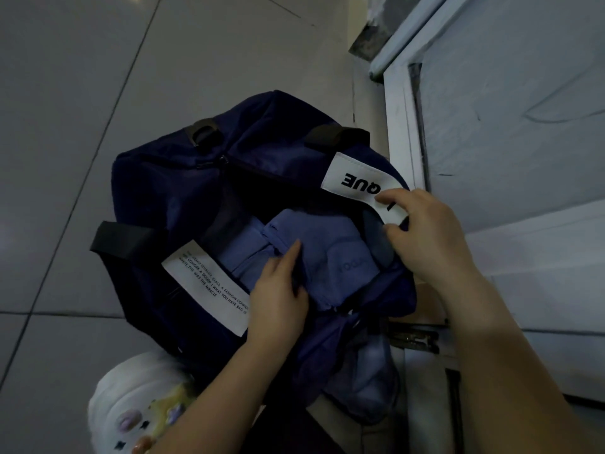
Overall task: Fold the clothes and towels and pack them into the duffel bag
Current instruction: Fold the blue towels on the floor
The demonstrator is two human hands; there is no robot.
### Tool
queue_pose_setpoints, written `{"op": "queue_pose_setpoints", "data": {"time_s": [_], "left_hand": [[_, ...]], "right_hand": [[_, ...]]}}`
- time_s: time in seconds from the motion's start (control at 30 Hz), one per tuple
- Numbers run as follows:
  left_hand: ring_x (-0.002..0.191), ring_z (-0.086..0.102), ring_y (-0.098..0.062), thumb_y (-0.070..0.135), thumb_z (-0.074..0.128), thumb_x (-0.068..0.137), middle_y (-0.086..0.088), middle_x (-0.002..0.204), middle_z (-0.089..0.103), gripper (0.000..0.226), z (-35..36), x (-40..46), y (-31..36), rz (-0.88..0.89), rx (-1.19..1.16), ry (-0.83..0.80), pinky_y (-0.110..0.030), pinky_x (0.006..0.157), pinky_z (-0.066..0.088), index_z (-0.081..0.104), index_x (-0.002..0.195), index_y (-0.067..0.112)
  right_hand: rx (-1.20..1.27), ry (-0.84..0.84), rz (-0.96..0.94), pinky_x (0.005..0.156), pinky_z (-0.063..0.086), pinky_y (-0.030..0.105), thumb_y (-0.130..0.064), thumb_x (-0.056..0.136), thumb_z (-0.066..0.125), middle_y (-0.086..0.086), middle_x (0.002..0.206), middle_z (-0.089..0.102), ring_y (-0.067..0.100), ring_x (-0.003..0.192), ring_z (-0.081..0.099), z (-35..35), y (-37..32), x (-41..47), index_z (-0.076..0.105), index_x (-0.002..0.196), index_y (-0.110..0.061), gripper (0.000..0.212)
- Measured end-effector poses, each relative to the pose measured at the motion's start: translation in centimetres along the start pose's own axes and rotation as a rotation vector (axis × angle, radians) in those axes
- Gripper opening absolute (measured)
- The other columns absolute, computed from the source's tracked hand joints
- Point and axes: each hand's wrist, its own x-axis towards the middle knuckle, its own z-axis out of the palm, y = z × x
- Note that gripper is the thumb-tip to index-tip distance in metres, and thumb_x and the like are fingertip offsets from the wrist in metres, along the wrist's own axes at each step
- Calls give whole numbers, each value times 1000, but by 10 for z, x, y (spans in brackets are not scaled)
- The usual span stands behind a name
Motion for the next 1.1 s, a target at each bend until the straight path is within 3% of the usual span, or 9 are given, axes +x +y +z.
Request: {"op": "queue_pose_setpoints", "data": {"time_s": [0.1, 0.17, 0.27, 0.43, 0.57, 0.73, 0.83, 0.97, 1.1], "left_hand": [[76, 54, -17, 7, 66, 83, -4, 107, 51, 40, -14, -5, 6, 90, 103, 152, -25, 62, 40, 62, 121, 17], [78, 56, -25, 6, 66, 76, -8, 100, 56, 28, -6, 0, 8, 398, 231, 133, -32, 61, 46, 67, 104, 10], [100, 60, -28, 27, 78, 68, -6, 103, 66, 30, 16, 16, -6, 798, 561, -105, -45, 99, 43, 74, 96, 17], [113, 63, -23, 45, 89, 46, -2, 119, 67, 66, 11, 42, -35, 724, 711, -352, -53, 98, 40, 73, 107, 27], [108, 65, -24, 25, 81, 57, -3, 117, 69, 46, 15, 46, -39, 735, 583, -287, -48, 95, 46, 75, 102, 24], [106, 66, -20, 38, 53, 79, 1, 111, 71, 34, 17, 45, -31, 653, 447, -210, -45, 97, 44, 75, 101, 23], [112, 61, -21, 41, 45, 87, 0, 118, 68, 41, 22, 41, -24, 628, 314, -288, -46, 102, 34, 70, 112, 21], [110, 64, -25, 35, 57, 81, 0, 116, 69, 31, 32, 46, -30, 853, 572, -464, -56, 96, 41, 74, 105, 26], [146, 21, -21, 30, 41, 100, 3, 155, 31, 39, 18, 49, -26, 847, 798, -683, -44, 117, 1, 49, 138, 34]], "right_hand": [[2, 2, -7, 74, 29, 16, 0, 84, 60, 6, 113, 58, 13, 88, 48, -2, 1, -1, 61, 125, -19, 45], [-4, 10, -17, 74, 28, 15, 0, 84, 60, 6, 112, 58, 14, 90, 48, -4, 1, 0, 61, 124, -20, 45], [-8, 7, -26, 73, 29, 15, 0, 84, 61, 5, 109, 58, 10, 83, 45, -6, 3, -4, 62, 123, -21, 45], [3, -1, -30, 69, 29, 17, 1, 84, 62, 7, 104, 59, 14, 80, 47, -5, 11, -14, 63, 122, -20, 43], [-16, -12, -33, 71, 28, 15, 0, 84, 63, 6, 105, 59, 11, 82, 45, -6, 14, -14, 62, 123, -20, 43], [-32, -23, -15, 73, 31, 19, -1, 85, 62, 6, 106, 59, 19, 88, 52, -7, 13, -13, 62, 123, -22, 43], [-39, -13, -17, 73, 32, 19, -1, 85, 62, 7, 106, 60, 22, 90, 53, -8, 12, -10, 62, 123, -21, 43], [-9, -7, -10, 73, 31, 18, 0, 85, 62, 7, 106, 59, 17, 85, 51, -5, 9, -11, 62, 123, -20, 44], [-14, -14, -8, 71, 31, 19, -1, 85, 62, 5, 104, 58, 11, 82, 46, -4, 11, -12, 62, 123, -22, 43]]}}
